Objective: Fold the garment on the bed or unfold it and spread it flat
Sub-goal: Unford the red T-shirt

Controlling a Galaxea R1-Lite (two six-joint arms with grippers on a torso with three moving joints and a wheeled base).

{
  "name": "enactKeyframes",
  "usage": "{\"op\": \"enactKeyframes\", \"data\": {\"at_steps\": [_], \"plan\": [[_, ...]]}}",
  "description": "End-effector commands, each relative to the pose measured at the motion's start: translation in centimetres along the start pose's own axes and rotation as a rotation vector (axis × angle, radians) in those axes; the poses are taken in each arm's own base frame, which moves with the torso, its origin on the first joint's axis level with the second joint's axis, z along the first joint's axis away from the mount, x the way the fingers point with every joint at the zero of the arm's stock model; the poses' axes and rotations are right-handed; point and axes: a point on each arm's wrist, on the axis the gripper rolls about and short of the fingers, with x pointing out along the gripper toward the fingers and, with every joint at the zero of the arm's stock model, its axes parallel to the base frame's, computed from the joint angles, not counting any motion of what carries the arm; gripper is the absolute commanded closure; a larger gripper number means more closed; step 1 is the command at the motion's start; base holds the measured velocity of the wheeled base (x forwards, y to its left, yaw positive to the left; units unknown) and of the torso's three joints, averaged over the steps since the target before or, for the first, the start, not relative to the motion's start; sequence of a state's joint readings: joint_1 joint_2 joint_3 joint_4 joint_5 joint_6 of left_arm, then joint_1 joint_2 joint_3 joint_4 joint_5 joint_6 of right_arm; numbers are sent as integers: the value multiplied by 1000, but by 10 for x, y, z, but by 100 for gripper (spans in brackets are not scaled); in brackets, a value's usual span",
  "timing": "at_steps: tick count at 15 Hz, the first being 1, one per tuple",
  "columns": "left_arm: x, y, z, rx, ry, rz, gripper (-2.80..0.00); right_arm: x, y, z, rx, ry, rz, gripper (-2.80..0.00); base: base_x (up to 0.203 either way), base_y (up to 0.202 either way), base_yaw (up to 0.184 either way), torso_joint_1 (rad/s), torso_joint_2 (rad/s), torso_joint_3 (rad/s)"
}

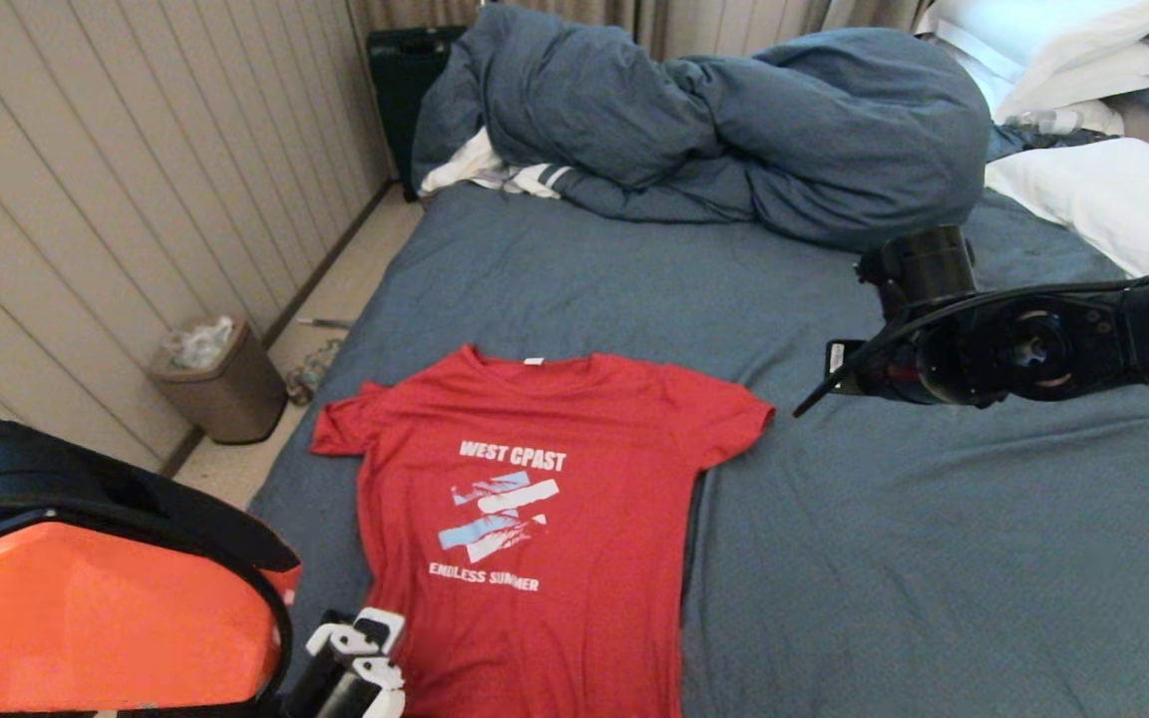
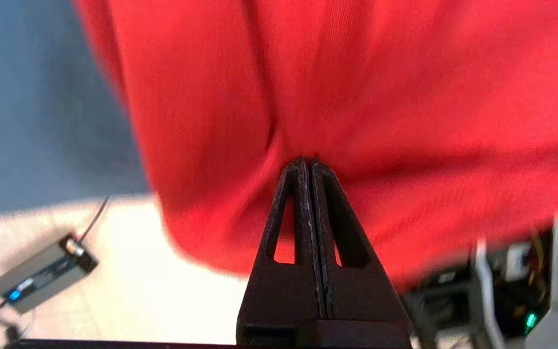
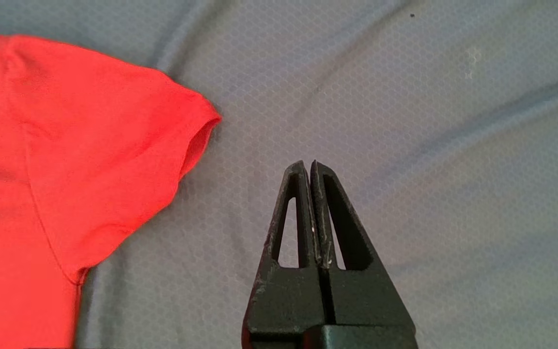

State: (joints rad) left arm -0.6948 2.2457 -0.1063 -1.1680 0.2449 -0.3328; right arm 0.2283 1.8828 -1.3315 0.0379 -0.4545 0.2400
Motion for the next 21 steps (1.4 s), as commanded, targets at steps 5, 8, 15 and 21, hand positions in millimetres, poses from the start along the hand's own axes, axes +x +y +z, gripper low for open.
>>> {"op": "enactKeyframes", "data": {"at_steps": [5, 8, 15, 21], "plan": [[-2, -10, -33, 62, -3, -28, 0, -1, 1, 2, 3, -6, 2, 0, 0, 0, 0, 0, 0, 0], [1, -3, -26, 24, -43, 0, 0, -1, -1, 2, 12, -8, -2, 0, 0, 0, 0, 0, 0, 0], [-7, 25, 5, -34, -173, 84, 0, -1, -1, -1, 15, 1, -1, 0, 0, 0, 0, 0, 0, 0], [-49, 49, 61, -60, -507, 155, 0, -4, -5, 0, 22, -3, -6, 0, 0, 0, 0, 0, 0, 0]]}}
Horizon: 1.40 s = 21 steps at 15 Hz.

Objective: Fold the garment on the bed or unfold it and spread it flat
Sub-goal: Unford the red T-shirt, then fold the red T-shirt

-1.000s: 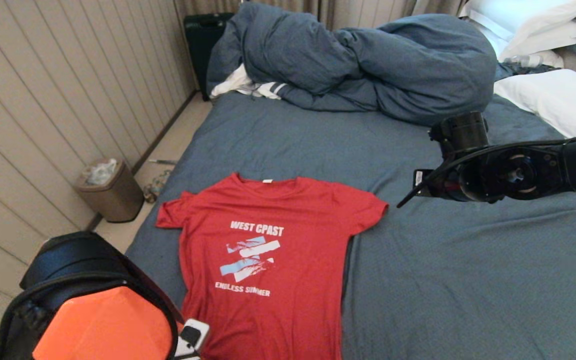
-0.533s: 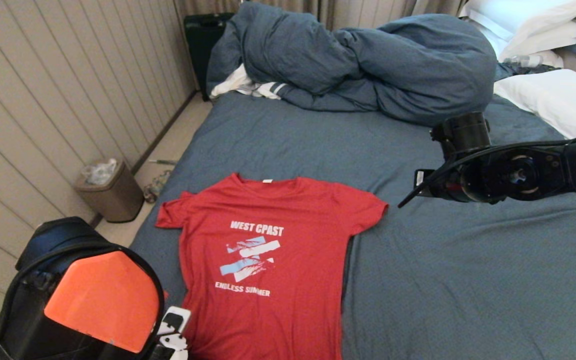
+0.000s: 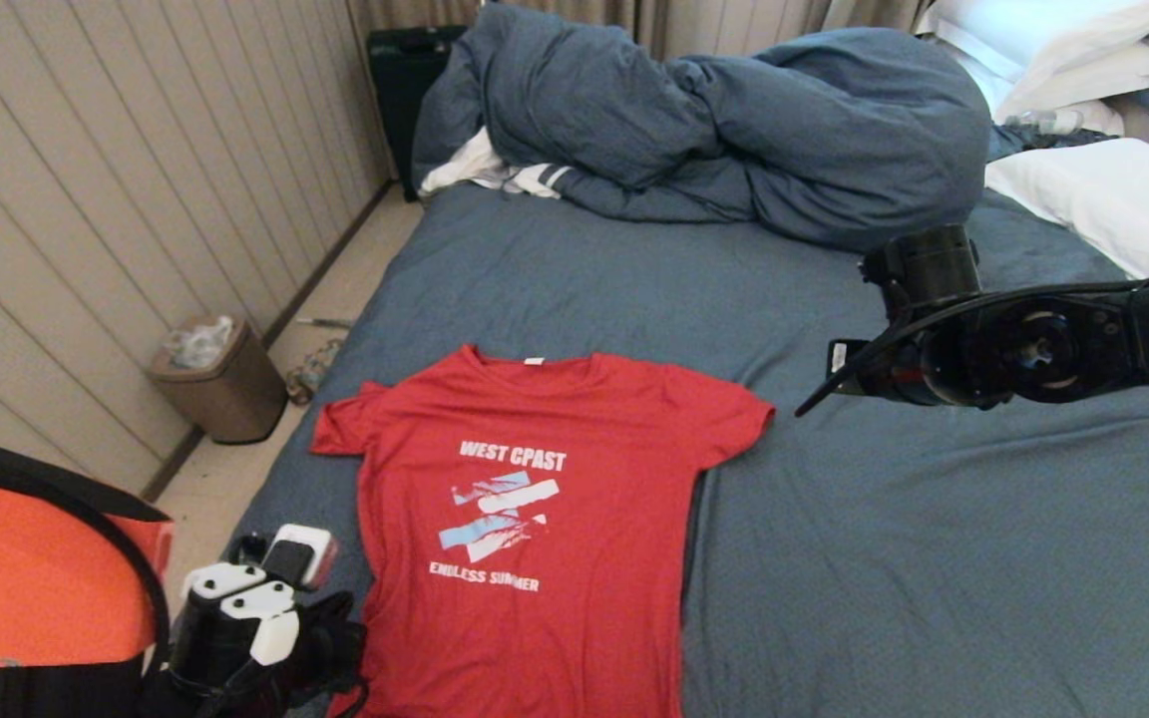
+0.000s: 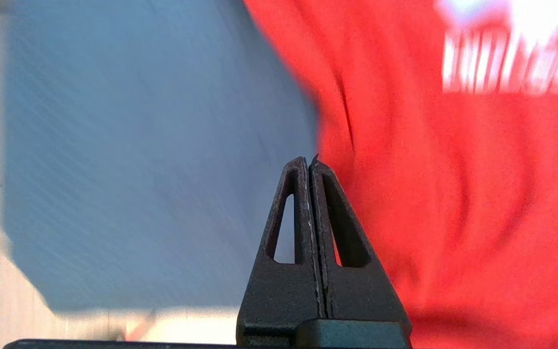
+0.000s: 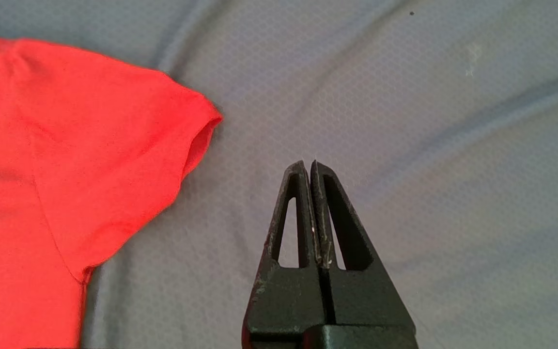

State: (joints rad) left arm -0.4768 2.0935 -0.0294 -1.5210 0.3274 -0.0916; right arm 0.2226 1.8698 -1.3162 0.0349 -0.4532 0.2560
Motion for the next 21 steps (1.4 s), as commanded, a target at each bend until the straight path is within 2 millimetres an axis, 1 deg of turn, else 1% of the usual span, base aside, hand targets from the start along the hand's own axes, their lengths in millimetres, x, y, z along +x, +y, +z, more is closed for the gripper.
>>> {"op": "enactKeyframes", "data": {"at_steps": [1, 3, 5, 7, 8, 9, 10, 12, 13, 14, 15, 16, 18, 19, 21], "plan": [[-10, 8, 30, -59, -155, 15, 0, -1, -2, 1, 4, -3, -5, 0, 0, 0, 0, 0, 0, 0], [-10, 17, 63, -111, -274, 50, 0, -2, -2, 2, 8, -9, -3, 0, 0, 0, 0, 0, 0, 0], [-12, 29, 100, -139, -278, 87, 0, -7, -2, 7, 14, -26, 5, 0, 0, 0, 0, 0, 0, 0], [-19, 37, 141, -191, -271, 81, 0, -16, -4, 15, 28, -56, 15, 0, 0, 0, 0, 0, 0, 0], [-26, 42, 161, -219, -279, 78, 0, -26, -6, 20, 36, -81, 26, 0, 0, 0, 0, 0, 0, 0], [-39, 48, 181, -245, -300, 78, 0, -40, -9, 27, 47, -111, 39, 0, 0, 0, 0, 0, 0, 0], [-54, 54, 195, -262, -321, 78, 0, -56, -12, 32, 55, -140, 60, 0, 0, 0, 0, 0, 0, 0], [-95, 62, 212, -285, -337, 59, 0, -106, -15, 37, 70, -216, 137, 0, 0, 0, 0, 0, 0, 0], [-114, 65, 216, -289, -339, 38, 0, -131, -20, 35, 72, -246, 172, 0, 0, 0, 0, 0, 0, 0], [-137, 68, 216, -292, -338, 14, 0, -161, -24, 28, 60, -273, 208, 0, 0, 0, 0, 0, 0, 0], [-157, 70, 212, -298, -331, -8, 0, -185, -32, 18, 44, -296, 211, 0, 0, 0, 0, 0, 0, 0], [-176, 73, 204, -312, -325, -25, 0, -198, -43, 3, 23, -299, 188, 0, 0, 0, 0, 0, 0, 0], [-212, 77, 178, -344, -323, -29, 0, -216, -72, -30, -4, -301, 136, 0, 0, 0, 0, 0, 0, 0], [-226, 80, 162, -358, -331, 4, 0, -221, -88, -43, 3, -307, 92, 0, 0, 0, 0, 0, 0, 0], [-246, 86, 125, -390, -329, 150, 0, -229, -121, -70, 50, -323, -26, 0, 0, 0, 0, 0, 0, 0]]}}
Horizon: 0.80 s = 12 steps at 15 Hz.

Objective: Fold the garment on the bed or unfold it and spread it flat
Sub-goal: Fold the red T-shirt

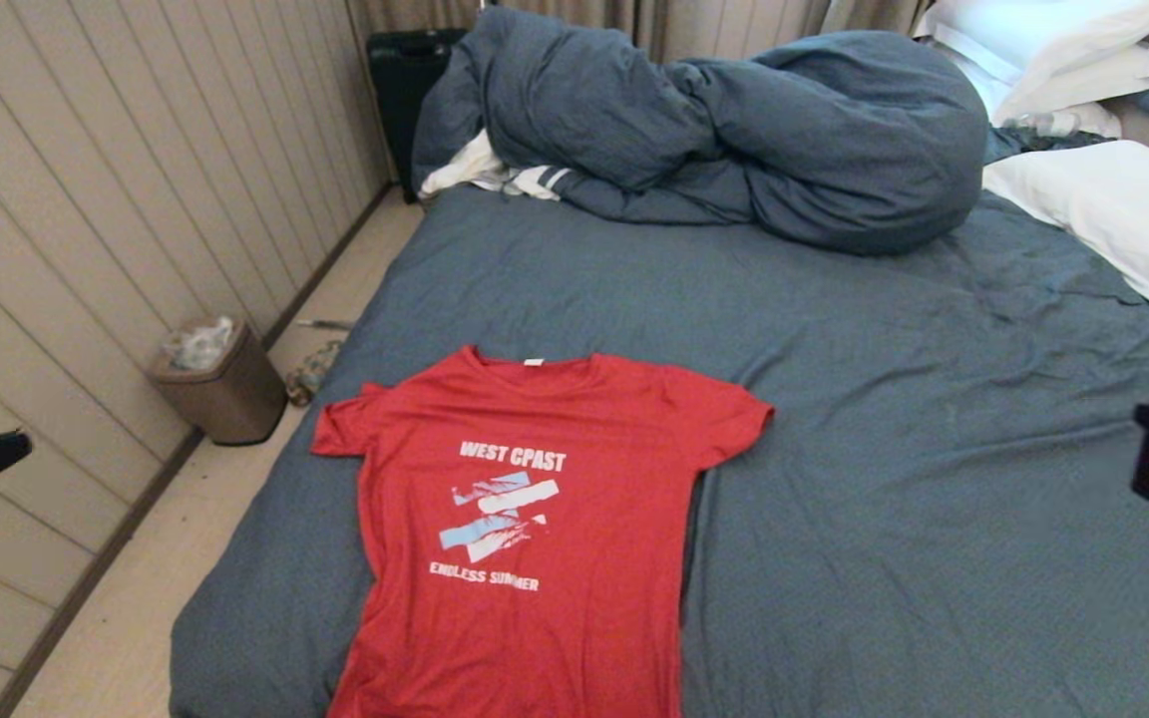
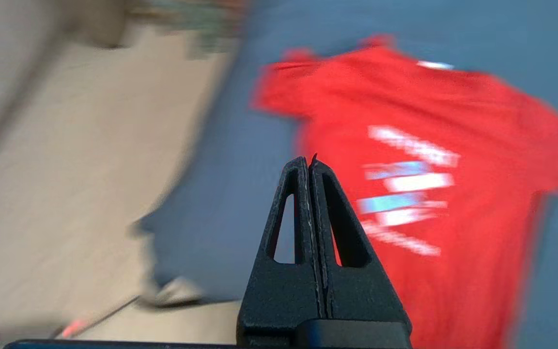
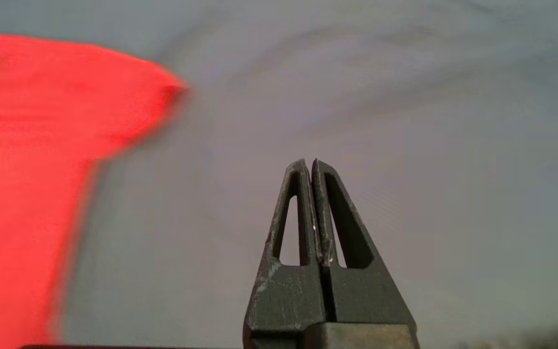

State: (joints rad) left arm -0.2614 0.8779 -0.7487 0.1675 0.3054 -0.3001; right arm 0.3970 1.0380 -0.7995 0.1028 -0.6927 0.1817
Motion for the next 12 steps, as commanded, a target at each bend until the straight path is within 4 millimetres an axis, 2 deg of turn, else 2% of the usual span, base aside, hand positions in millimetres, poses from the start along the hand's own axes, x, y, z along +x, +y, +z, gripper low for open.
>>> {"op": "enactKeyframes", "data": {"at_steps": [1, 4, 7, 9, 12], "plan": [[-37, 20, -19, -36, -77, 63, 0, -28, -38, -17, 82, -69, -95, 0, 0, 0, 0, 0, 0, 0], [-65, 39, -48, -71, -58, 155, 0, -55, -69, -56, 130, -113, -271, 0, 0, 0, 0, 0, 0, 0], [-75, 50, -78, -86, -72, 257, 0, -70, -81, -97, 138, -118, -437, 0, 0, 0, 0, 0, 0, 0], [-86, 54, -95, -37, -109, 263, 0, -77, -83, -114, 122, -131, -444, 0, 0, 0, 0, 0, 0, 0], [-76, 56, -125, 5, -55, 159, 0, -81, -82, -141, 100, -144, -344, 0, 0, 0, 0, 0, 0, 0]]}}
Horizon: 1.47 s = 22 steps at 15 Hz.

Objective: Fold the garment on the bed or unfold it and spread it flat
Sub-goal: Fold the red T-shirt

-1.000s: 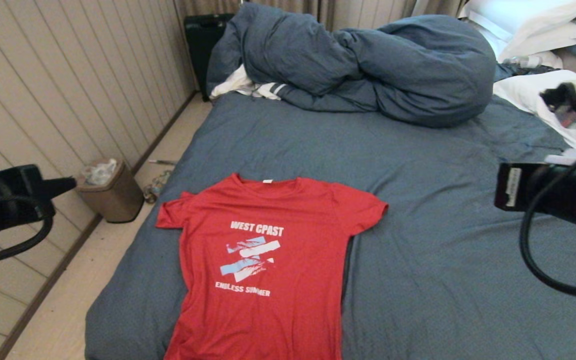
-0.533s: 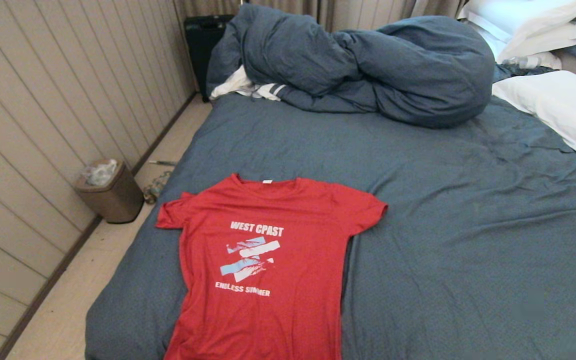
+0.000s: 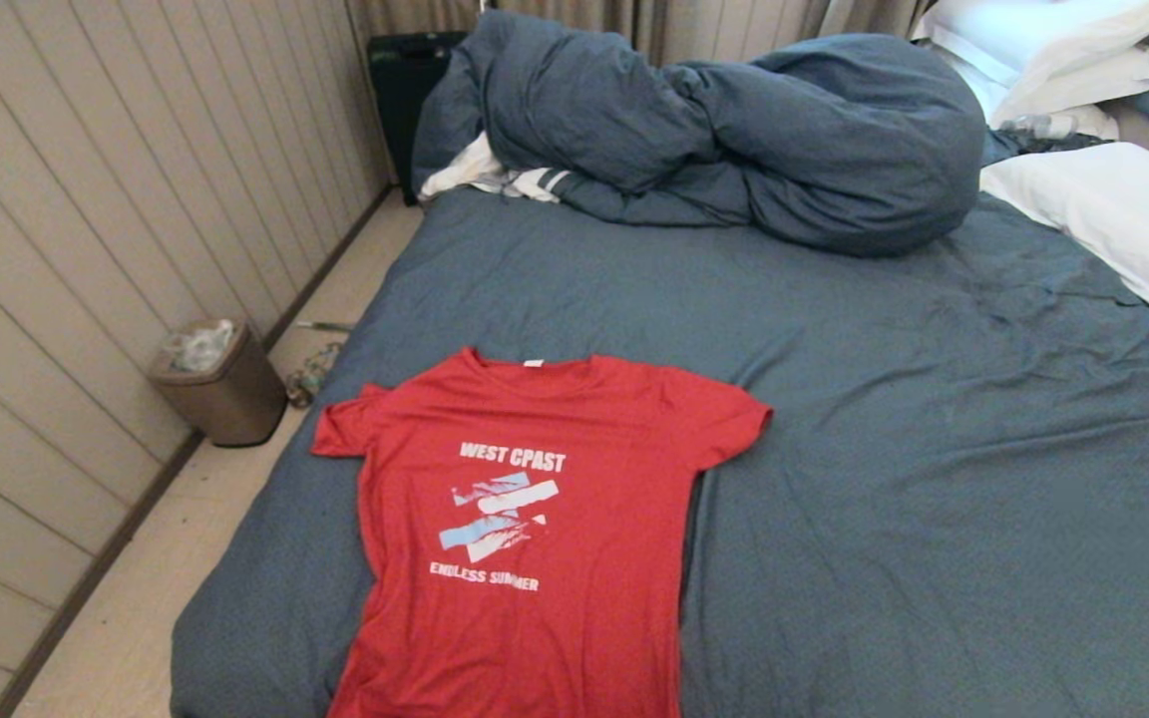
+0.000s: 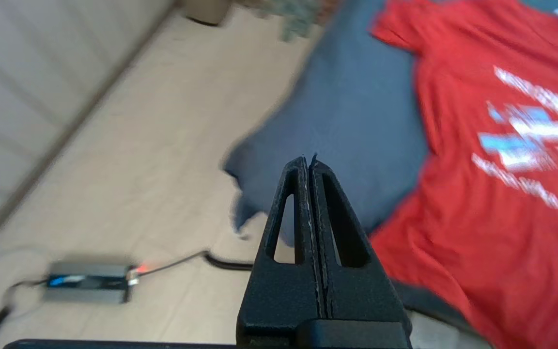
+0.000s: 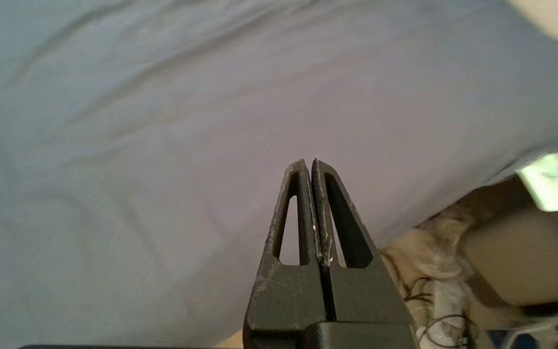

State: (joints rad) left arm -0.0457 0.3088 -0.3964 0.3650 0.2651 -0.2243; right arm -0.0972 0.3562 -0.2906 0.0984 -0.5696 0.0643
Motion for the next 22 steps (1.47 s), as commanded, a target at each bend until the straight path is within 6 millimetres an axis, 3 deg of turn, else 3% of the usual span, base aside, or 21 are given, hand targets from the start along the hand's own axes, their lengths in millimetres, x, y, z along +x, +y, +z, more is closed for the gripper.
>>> {"op": "enactKeyframes", "data": {"at_steps": [1, 3, 6, 9, 11, 15, 18, 22], "plan": [[3, 2, -18, -8, -18, -14, 0, -2, -2, -18, 7, -10, 1, 0, 0, 0, 0, 0, 0, 0], [13, 3, -33, 21, -71, -40, 0, 3, 1, -31, 0, -16, 18, 0, 0, 0, 0, 0, 0, 0], [23, 4, -57, 103, -97, -87, 0, 4, 8, -32, -16, -70, 275, 0, 0, 0, 0, 0, 0, 0], [19, 4, -74, 151, -125, -259, 0, 7, 15, -54, -217, -77, 536, 0, 0, 0, 0, 0, 0, 0], [17, 5, -76, 159, -139, -263, 0, 7, 17, -54, -252, -101, 604, 0, 0, 0, 0, 0, 0, 0], [15, 6, -77, 147, -190, -263, 0, 5, 18, -56, -134, -34, 690, 0, 0, 0, 0, 0, 0, 0], [16, 6, -78, 145, -204, -245, 0, -1, 15, -59, -169, 147, 770, 0, 0, 0, 0, 0, 0, 0], [16, 6, -78, 193, -205, -250, 0, -4, 12, -61, -214, 116, 883, 0, 0, 0, 0, 0, 0, 0]]}}
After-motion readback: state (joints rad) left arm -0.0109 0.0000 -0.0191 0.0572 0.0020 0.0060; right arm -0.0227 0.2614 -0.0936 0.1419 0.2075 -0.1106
